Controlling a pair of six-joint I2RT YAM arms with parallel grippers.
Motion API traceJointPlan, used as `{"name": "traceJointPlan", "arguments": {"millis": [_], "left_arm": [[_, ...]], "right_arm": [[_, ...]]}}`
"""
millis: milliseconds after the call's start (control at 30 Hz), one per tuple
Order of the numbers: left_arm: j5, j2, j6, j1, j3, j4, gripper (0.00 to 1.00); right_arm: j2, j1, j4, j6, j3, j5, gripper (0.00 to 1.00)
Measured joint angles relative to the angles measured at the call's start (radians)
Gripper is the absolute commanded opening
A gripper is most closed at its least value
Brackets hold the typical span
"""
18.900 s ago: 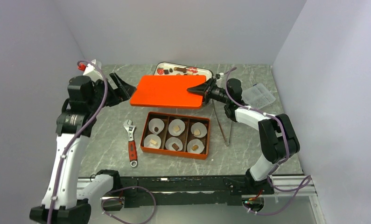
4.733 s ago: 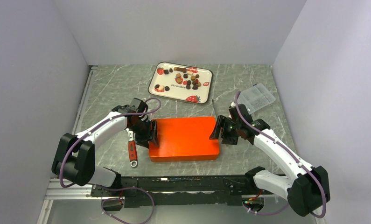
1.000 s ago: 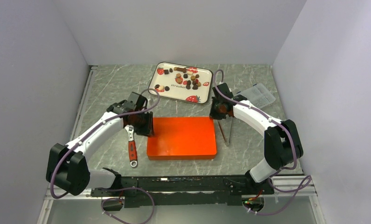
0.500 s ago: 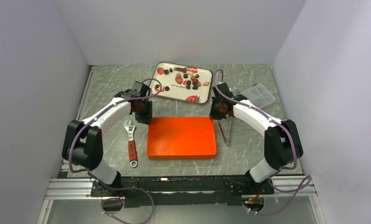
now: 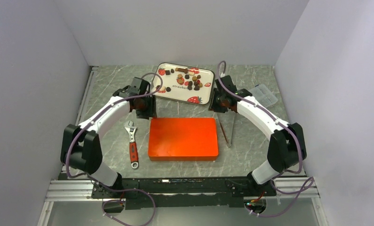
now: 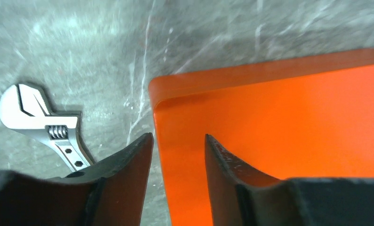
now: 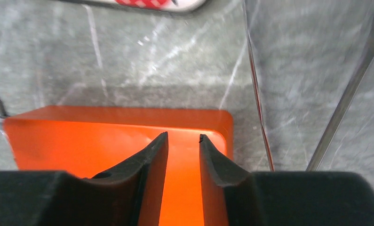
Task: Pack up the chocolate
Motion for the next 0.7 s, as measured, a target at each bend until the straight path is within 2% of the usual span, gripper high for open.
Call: {"name": "traceJointPlan", "arguments": {"millis": [100, 133, 167, 233, 333, 467, 700], "left_arm": [[0.009, -0.062, 0.025, 0.002, 0.048, 0.002, 0.84], [0.011, -0.097, 0.033, 0.002, 0.065, 0.005, 0.97], [0.012, -0.134, 0.042, 0.003, 0.079, 0.012, 0.99], [0.016, -0.216, 0.055, 0.003, 0.098, 0.034, 1.0], [0.016, -0.327, 0.066, 0.003, 0.111, 0.065, 0.99], [0.017, -0.453, 0.071, 0.003, 0.106, 0.114, 1.0], [-0.01, -0.531, 0.069, 0.003, 0.043, 0.139, 0.99]], "right_arm": [[-0.045, 0.0, -0.002, -0.011, 0.064, 0.006, 0.63], [-0.069, 0.0, -0.002, -0.016, 0.083, 0.01, 0.69], [-0.098, 0.0, -0.002, -0.02, 0.103, 0.012, 0.76], [-0.158, 0.0, 0.001, -0.03, 0.138, 0.019, 0.88], [-0.253, 0.0, 0.017, -0.044, 0.187, 0.029, 0.98], [-0.352, -0.001, 0.05, -0.06, 0.213, 0.031, 1.0], [-0.452, -0.001, 0.108, -0.058, 0.164, 0.031, 1.0]]}}
